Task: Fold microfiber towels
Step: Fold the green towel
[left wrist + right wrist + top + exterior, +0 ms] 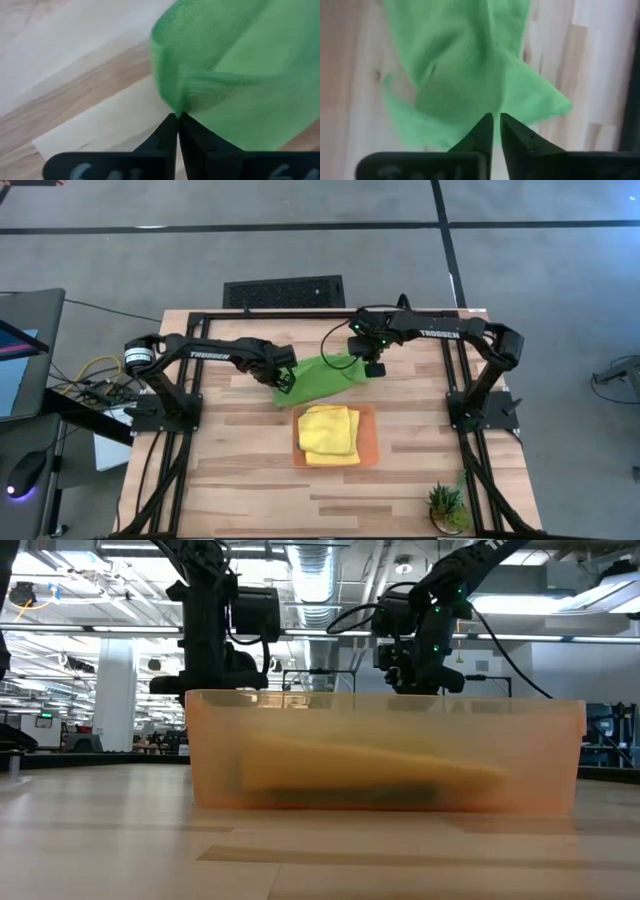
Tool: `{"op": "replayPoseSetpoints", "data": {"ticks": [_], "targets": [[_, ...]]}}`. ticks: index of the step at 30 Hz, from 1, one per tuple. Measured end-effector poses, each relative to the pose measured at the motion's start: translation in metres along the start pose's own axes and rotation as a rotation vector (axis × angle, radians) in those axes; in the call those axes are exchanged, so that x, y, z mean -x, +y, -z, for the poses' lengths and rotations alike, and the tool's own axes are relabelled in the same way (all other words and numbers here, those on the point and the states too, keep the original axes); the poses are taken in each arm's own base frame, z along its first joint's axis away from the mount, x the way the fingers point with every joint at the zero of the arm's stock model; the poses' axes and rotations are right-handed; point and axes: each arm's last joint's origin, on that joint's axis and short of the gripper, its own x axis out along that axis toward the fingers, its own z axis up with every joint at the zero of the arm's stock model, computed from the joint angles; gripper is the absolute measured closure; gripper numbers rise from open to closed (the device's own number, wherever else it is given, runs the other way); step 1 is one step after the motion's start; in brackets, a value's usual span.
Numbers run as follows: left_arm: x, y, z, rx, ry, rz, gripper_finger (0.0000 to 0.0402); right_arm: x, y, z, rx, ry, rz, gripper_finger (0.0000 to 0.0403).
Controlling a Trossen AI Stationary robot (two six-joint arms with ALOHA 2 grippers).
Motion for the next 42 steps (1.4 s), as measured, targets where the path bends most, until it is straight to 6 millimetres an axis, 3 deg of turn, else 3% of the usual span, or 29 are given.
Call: {"op": "replayPoseSetpoints", "data": {"ticks": [9,15,19,28,34,42], "targets": [[-0.002,0.008,-0.009,-0.003,-0.008,0.002,0.0316,0.0,-0.003,0.001,0.056,0.069,0.097,0.0244],[0.003,0.007,-0.014,-0.007,0.006,0.048,0.0269,0.0,0.005,-0.002,-0.03,0.026,0.011,0.0196],[0.021,0.004,-0.021,-0.054,-0.063,0.083,0.0259,0.0,0.009,-0.005,-0.088,-0.018,-0.066,0.0191],[0.06,0.009,-0.027,-0.06,-0.217,0.104,0.0258,0.003,0.041,-0.028,0.073,-0.132,-0.193,0.0199],[0.077,0.016,-0.024,-0.076,-0.282,0.109,0.0258,-0.007,0.067,-0.044,0.168,-0.174,-0.074,0.0203],[0.096,0.024,-0.019,-0.139,-0.341,0.138,0.0258,-0.014,0.064,-0.046,0.057,-0.16,-0.04,0.0204]]}}
